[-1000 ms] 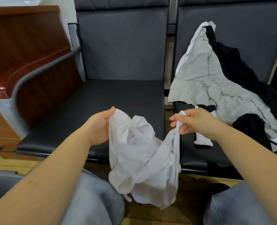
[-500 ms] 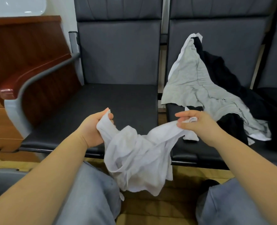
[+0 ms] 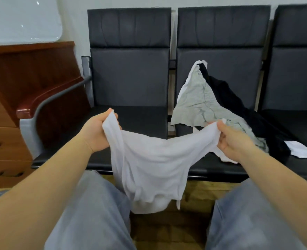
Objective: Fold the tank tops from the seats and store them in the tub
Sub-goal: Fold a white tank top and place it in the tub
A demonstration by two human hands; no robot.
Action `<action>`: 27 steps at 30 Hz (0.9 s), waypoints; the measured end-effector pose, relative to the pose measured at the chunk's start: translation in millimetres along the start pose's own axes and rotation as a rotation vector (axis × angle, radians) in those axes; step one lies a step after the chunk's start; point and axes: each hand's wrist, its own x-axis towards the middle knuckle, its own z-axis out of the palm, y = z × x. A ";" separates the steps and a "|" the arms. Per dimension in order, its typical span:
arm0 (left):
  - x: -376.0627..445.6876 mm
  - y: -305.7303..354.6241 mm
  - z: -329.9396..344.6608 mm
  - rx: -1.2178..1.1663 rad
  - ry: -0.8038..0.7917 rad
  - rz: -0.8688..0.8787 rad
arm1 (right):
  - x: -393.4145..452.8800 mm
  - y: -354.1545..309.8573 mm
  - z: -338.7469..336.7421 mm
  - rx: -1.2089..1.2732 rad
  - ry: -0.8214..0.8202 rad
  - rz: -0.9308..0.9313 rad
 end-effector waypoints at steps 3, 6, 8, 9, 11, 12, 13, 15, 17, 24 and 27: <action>-3.1 8.8 2.3 0.139 0.100 0.041 | -5.0 -14.9 -7.2 -0.307 0.005 -0.066; -1.4 15.5 -5.3 0.171 0.216 0.065 | -9.7 -30.4 -10.4 -0.581 0.068 -0.188; -3.3 20.9 -7.9 0.179 0.268 0.107 | -14.0 -42.5 -11.1 -0.667 0.064 -0.229; -4.4 23.5 -8.3 0.177 0.287 0.129 | -16.2 -48.6 -11.9 -0.675 0.064 -0.249; -5.8 30.7 -7.6 0.191 0.343 0.180 | -21.5 -61.4 -13.5 -0.665 0.069 -0.274; -6.5 35.8 -9.1 0.194 0.379 0.206 | -25.1 -68.1 -14.3 -0.632 0.054 -0.281; -8.2 41.5 -12.2 0.194 0.412 0.226 | -29.5 -75.2 -14.7 -0.574 0.029 -0.299; -12.4 51.8 -20.5 0.214 0.395 0.246 | -38.0 -90.2 -14.5 -0.482 -0.018 -0.345; -14.5 58.8 -30.2 0.312 0.345 0.246 | -45.5 -103.7 -13.3 -0.465 -0.036 -0.396; -18.5 71.5 -48.6 0.752 0.302 0.217 | -53.6 -131.5 -18.9 -0.700 -0.012 -0.507; -25.7 77.3 -51.7 0.567 0.145 0.188 | -65.0 -141.5 -20.6 -0.574 -0.255 -0.417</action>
